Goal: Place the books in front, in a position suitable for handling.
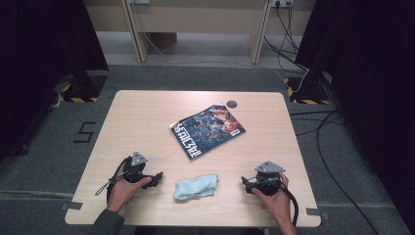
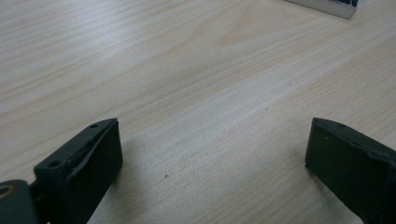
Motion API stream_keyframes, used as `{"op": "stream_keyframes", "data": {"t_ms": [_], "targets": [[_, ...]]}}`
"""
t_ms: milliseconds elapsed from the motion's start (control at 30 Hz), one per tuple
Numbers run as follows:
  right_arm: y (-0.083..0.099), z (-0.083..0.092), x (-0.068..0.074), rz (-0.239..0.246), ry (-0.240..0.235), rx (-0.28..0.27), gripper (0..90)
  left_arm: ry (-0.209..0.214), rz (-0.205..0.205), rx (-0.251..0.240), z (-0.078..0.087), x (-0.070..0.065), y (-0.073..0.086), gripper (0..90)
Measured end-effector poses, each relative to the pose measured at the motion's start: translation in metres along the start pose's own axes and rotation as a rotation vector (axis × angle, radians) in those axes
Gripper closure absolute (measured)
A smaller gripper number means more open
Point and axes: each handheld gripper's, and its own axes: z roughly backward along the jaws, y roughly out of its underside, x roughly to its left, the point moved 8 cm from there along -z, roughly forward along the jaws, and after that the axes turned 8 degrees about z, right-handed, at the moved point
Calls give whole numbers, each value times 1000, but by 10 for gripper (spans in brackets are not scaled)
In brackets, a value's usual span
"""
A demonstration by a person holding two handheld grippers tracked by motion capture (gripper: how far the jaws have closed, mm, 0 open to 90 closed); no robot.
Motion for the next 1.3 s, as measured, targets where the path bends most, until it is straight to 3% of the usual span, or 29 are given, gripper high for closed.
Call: {"op": "stream_keyframes", "data": {"t_ms": [167, 233, 267, 333, 467, 667, 700, 733, 800, 867, 900, 933, 1000, 1067, 1133, 1233, 1300], "targets": [[-4, 0, 5, -5, -25, -19, 183, 6, -8, 9, -1, -1, 1, 0], [-9, 0, 10, -4, -46, -45, 217, 6, -8, 10, -1, -1, 1, 0], [-16, 2, 15, -12, -76, -84, 229, 6, -8, 10, -1, -1, 1, 0], [-23, 4, 20, -11, -81, -104, 229, 6, -8, 10, -1, -1, 1, 0], [-31, 3, 31, 1, -115, -112, 239, 6, -8, 10, -1, -1, 1, 0], [-57, -8, 69, 109, -205, -136, 245, 6, -8, 10, -1, -1, 1, 0], [-57, -8, 69, 109, -205, -136, 245, 6, -8, 10, -1, -1, 1, 0], [-66, -14, 81, 125, -218, -146, 274, 6, -8, 10, -1, -1, 0, 0], [-70, -16, 87, 132, -236, -150, 275, 6, -8, 10, -1, -1, 0, 0], [-79, -23, 108, 181, -305, -151, 306, 6, -8, 10, -1, -1, 0, 0], [-79, -23, 108, 181, -305, -151, 306, 6, -8, 10, -1, -1, 0, 0], [-80, -28, 120, 204, -345, -134, 321, 6, -9, 11, -1, -1, 0, 0], [-79, -32, 128, 224, -368, -107, 333, 7, -8, 11, -1, -1, 0, 0], [-78, -34, 130, 237, -369, -101, 339, 7, -9, 11, -1, -1, 0, 0], [-73, -39, 132, 259, -365, -61, 346, 7, -9, 11, -1, -1, 0, 0], [-68, -43, 131, 249, -357, -19, 352, 6, -10, 11, -1, -1, 0, 0], [-67, -44, 130, 259, -358, -21, 365, 7, -9, 11, -1, -1, 0, 0]]}}
